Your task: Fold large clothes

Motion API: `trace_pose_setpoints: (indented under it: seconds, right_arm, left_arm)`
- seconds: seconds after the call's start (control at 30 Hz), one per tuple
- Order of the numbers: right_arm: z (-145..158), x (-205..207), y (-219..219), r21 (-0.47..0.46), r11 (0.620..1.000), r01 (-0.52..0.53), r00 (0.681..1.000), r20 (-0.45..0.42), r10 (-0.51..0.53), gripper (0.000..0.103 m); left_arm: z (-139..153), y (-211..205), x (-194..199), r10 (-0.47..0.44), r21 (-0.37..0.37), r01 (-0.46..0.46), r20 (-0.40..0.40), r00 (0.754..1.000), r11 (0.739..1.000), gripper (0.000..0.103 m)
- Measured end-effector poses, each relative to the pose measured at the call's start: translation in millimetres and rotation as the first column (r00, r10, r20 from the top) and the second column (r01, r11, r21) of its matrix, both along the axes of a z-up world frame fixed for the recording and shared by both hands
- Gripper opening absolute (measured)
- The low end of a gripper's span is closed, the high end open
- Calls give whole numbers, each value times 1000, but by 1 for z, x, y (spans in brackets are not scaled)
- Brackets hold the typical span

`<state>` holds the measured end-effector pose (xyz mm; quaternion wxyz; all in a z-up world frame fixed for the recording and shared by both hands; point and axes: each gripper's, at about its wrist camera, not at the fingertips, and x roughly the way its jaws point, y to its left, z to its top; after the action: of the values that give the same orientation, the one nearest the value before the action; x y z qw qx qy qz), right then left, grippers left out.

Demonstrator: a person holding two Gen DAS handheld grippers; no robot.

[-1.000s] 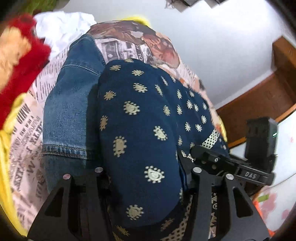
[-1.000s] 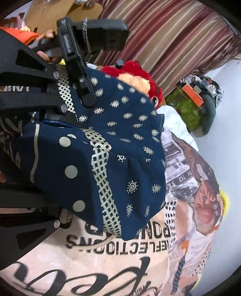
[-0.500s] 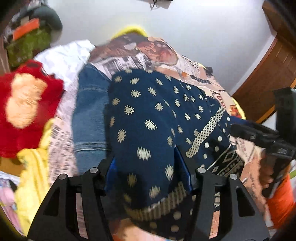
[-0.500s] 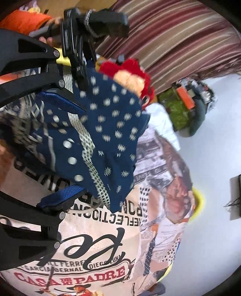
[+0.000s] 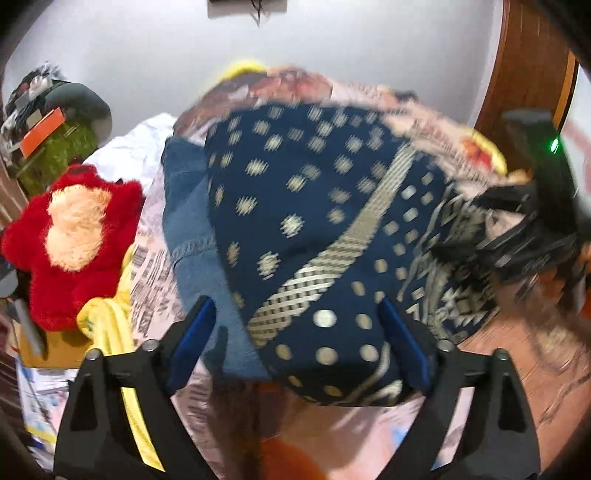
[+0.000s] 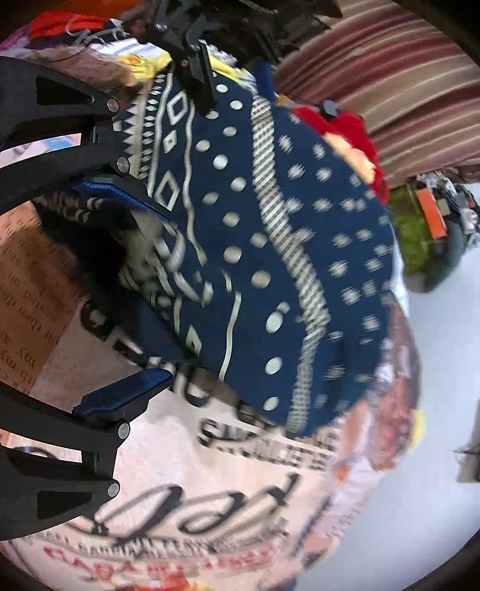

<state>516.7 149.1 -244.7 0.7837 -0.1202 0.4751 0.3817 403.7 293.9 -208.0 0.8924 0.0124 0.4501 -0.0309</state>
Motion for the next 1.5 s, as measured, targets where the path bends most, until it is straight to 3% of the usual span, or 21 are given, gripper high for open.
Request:
trace_pose_setpoints:
  seconds: [0.13,0.3,0.4,0.47,0.57,0.77,1.0,1.23,1.4,1.5]
  right_arm:
    - [-7,6,-24,30,1000,1,999,-53,1,83]
    - [1,3,-52,-9,999,32,999,3,-32,83]
    - [14,-6,-68,-46,996,73,996,56,-71,83]
    - [31,-20,-75,-73,992,103,987,135,-92,83]
    - [64,-44,-87,0,995,96,979,178,-94,83]
    - [150,-108,-97,209,973,97,947,281,-155,83]
    - [239,-206,-119,421,906,44,890,395,-226,83]
    - [282,-289,-146,530,848,18,817,481,-318,83]
    - [287,-325,-158,570,821,14,814,470,-341,83]
    - [284,-342,-160,561,827,29,795,489,-359,83]
  left_arm:
    - [0,5,-4,-32,12,32,6,999,999,93]
    - [17,2,-22,-30,72,27,46,998,997,92]
    - [32,9,-42,25,125,-35,76,997,992,92]
    - [43,18,-57,94,96,-102,78,992,990,91]
    - [65,22,-81,155,30,-160,128,980,987,91]
    - [136,-6,-132,221,-100,-199,299,928,975,91]
    - [212,-70,-199,182,-130,-133,503,845,982,88]
    - [247,-117,-267,215,-176,-133,630,746,975,85]
    - [254,-138,-298,215,-145,-159,677,704,977,85]
    - [254,-147,-307,211,-128,-170,688,694,977,85]
